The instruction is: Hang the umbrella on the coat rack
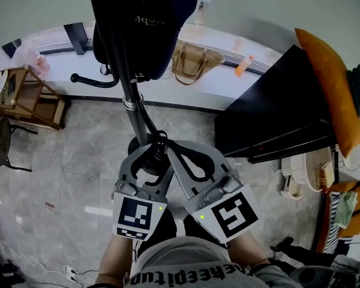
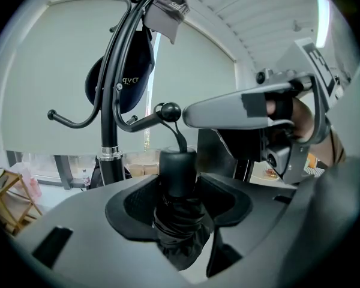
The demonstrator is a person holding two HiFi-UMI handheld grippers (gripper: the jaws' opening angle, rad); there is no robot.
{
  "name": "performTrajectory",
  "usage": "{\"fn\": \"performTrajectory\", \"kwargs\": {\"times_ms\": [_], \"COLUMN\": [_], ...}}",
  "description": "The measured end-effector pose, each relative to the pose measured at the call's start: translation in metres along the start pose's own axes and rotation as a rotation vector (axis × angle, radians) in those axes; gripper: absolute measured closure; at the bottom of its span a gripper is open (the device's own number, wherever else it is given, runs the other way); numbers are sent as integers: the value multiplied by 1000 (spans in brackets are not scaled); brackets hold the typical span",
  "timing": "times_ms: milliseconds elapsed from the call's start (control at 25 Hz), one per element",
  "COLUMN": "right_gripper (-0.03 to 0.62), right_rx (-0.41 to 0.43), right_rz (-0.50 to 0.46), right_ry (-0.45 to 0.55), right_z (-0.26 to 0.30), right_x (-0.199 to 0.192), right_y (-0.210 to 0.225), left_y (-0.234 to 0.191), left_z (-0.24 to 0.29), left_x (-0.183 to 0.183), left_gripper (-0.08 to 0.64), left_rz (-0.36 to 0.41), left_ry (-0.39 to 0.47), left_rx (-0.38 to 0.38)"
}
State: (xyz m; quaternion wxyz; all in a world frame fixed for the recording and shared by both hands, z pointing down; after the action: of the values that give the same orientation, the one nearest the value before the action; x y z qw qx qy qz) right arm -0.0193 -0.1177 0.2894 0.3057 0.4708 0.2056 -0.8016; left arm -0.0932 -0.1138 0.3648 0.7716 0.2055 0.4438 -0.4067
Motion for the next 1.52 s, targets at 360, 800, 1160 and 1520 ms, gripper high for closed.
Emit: {"fn": "performTrajectory", "kwargs": {"times_ms": [360, 800, 1160, 1520], "right_gripper": [580, 581, 581, 581], "right_rx": [-35, -48, -41, -18], "right_rz": [16, 16, 9, -13], "right_ry": [8, -4, 1, 17], "right_z": [0, 2, -1, -13], "right_x": [-3, -4, -3, -2], "right_y": [9, 11, 7, 0], "left_y": [-17, -45, -45, -40], "left_z": [3, -12, -21, -36], "left_x": [1, 14, 7, 14], "left_gripper": [334, 336, 337, 401], "left_rz": [-22, -44, 204, 151], "left_ry": [3, 261, 249, 295], "left_rx": [22, -1, 98, 167]}}
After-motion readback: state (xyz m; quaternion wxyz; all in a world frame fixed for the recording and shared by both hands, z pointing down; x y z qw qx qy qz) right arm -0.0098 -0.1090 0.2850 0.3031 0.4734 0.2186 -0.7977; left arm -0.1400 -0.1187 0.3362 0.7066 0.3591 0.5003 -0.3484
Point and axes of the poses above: the fingertips, and each gripper's own axes: z forward along the fingers, y to its right, x out of its top, the point moved 6 cm from there along -z, backward along the fingers, and after that the axes turned 13 degrees about -y, right-handed, at the moved point
